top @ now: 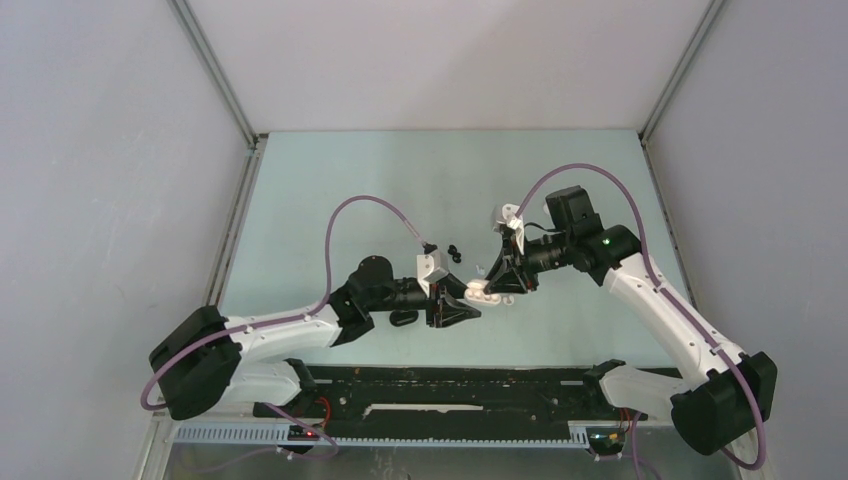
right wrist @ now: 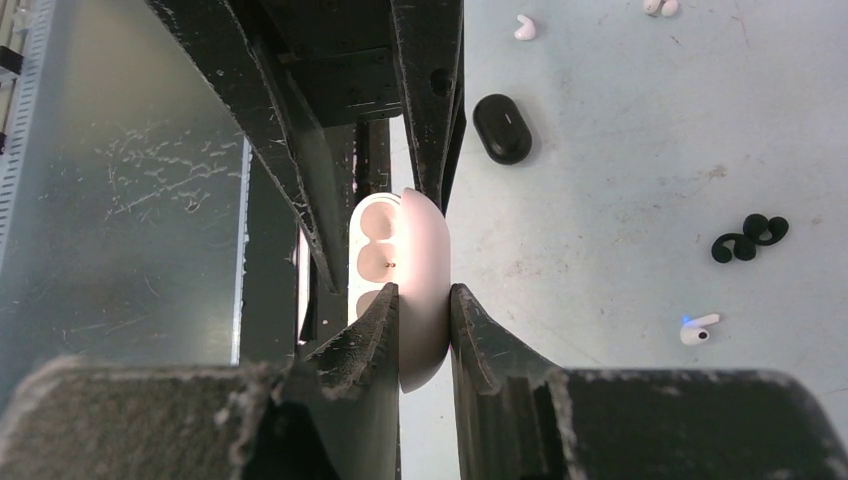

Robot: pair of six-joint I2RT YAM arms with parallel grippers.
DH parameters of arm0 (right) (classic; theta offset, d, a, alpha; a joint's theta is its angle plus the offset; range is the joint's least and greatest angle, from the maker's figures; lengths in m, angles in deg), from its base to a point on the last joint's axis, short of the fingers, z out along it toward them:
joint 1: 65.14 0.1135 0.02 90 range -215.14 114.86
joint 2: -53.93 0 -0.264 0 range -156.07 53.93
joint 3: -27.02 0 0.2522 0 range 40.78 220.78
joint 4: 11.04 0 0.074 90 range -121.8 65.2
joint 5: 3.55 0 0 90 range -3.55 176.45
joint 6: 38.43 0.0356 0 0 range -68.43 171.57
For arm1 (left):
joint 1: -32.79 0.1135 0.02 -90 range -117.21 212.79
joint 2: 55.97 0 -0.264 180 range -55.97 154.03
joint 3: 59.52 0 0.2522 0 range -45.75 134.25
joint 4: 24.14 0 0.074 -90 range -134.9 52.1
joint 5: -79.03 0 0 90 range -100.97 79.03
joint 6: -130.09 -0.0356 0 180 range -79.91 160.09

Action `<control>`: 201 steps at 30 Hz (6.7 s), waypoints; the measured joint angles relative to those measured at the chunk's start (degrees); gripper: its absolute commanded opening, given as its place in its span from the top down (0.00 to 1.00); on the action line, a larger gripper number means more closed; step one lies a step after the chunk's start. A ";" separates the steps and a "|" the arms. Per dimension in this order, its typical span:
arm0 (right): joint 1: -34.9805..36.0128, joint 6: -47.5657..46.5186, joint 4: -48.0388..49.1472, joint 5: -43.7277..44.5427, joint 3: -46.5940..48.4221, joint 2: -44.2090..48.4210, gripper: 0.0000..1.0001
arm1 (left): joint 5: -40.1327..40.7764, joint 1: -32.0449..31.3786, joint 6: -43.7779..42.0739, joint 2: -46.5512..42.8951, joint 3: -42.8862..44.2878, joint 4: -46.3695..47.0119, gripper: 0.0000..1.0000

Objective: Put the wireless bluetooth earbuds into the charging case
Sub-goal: Open the charging case, then pick up the earbud from the center of the board, then place the earbud in the charging case.

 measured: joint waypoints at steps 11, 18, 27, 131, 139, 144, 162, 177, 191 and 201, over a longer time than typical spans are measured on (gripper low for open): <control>0.17 0.02 -1.07 -0.46 0.09 -0.02 0.97 | 0.04 0.02 -0.11 0.09 0.00 -0.20 0.77; 0.17 0.04 -1.29 -0.17 0.09 -0.13 0.96 | 0.04 0.02 0.04 0.42 0.00 -0.11 0.63; 0.22 0.13 -1.22 0.00 0.09 -0.44 0.94 | 0.02 0.02 0.09 0.42 0.00 -0.17 0.69; 5.70 -34.88 20.04 38.16 -20.96 -14.62 0.77 | 20.00 9.29 14.23 -4.87 -6.58 8.70 0.96; 6.64 -34.82 20.52 39.95 -20.96 -14.78 0.88 | 20.00 9.31 14.62 -4.87 -7.43 9.03 0.96; 6.80 -33.29 21.73 41.92 -21.18 -13.14 0.99 | 20.02 9.31 14.67 -4.87 -7.43 9.03 0.95; 5.66 -22.49 -12.59 18.95 3.98 -3.13 1.00 | 16.17 9.14 12.92 -1.79 -7.43 9.29 0.97; 9.92 -14.32 -26.01 10.21 15.10 -9.57 1.00 | 8.85 3.45 1.14 2.01 -4.17 1.38 0.98; 10.34 -8.72 -29.24 11.52 23.39 -19.93 1.00 | 7.89 -0.11 -6.45 2.71 -1.90 -7.13 0.99; 11.47 -8.81 -32.44 12.09 25.90 -24.44 1.00 | 7.76 -1.64 -8.41 2.71 -1.57 -9.68 0.99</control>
